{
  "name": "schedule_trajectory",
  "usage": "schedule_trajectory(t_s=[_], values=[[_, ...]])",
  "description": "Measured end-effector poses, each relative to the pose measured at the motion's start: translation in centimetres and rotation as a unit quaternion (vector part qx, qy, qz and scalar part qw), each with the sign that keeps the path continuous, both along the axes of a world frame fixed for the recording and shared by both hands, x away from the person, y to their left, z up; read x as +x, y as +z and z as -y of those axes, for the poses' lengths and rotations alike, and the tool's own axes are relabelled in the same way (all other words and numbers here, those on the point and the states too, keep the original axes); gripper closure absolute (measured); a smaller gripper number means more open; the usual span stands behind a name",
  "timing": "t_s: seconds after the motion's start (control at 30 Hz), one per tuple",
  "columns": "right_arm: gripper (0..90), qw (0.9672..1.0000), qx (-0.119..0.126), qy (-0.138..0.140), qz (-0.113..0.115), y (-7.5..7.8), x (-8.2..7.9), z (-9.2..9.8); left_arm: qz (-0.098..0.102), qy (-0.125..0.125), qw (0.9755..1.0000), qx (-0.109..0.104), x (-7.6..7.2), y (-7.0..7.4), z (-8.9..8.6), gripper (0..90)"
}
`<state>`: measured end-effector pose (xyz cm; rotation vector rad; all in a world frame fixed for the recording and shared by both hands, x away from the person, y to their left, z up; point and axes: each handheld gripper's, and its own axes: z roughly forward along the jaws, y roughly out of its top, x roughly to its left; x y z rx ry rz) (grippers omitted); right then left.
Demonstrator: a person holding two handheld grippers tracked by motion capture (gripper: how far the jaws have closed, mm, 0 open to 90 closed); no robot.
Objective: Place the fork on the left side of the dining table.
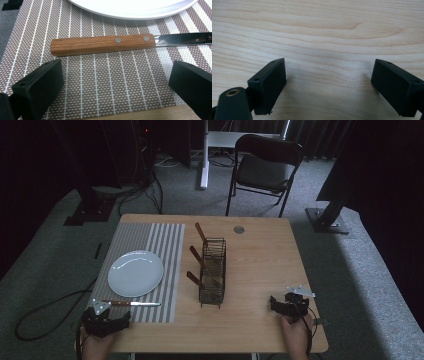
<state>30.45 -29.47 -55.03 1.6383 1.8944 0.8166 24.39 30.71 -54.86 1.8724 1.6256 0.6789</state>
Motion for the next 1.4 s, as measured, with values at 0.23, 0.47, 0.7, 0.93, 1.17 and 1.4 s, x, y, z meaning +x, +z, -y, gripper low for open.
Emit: schedule_trajectory(t_s=[0.23,0.47,0.7,0.93,1.17,1.4], values=[[12.3,1.0000,0.000,0.000,0.000,0.0,0.0,0.0,-0.002,0.000,1.0000,0.000,0.0,0.0,0.0,0.0],[12.3,1.0000,0.000,0.000,0.000,0.0,0.0,0.0,-0.007,-0.008,0.9999,0.002,0.2,0.1,-0.1,0.0],[12.3,1.0000,0.000,0.000,0.000,0.0,0.1,0.0,-0.005,-0.008,1.0000,0.002,0.2,0.1,-0.1,0.0],[12.3,1.0000,0.000,0.000,0.000,0.0,0.1,0.0,-0.018,-0.012,0.9998,-0.001,0.3,0.4,-0.3,1.3],[12.3,1.0000,0.000,0.000,0.000,0.0,0.1,0.0,-0.026,-0.009,0.9995,-0.014,0.1,0.8,-0.5,1.3],[12.3,1.0000,0.000,0.000,0.000,0.0,0.1,0.0,-0.016,-0.019,0.9990,-0.038,-0.2,2.1,-0.4,1.3]])
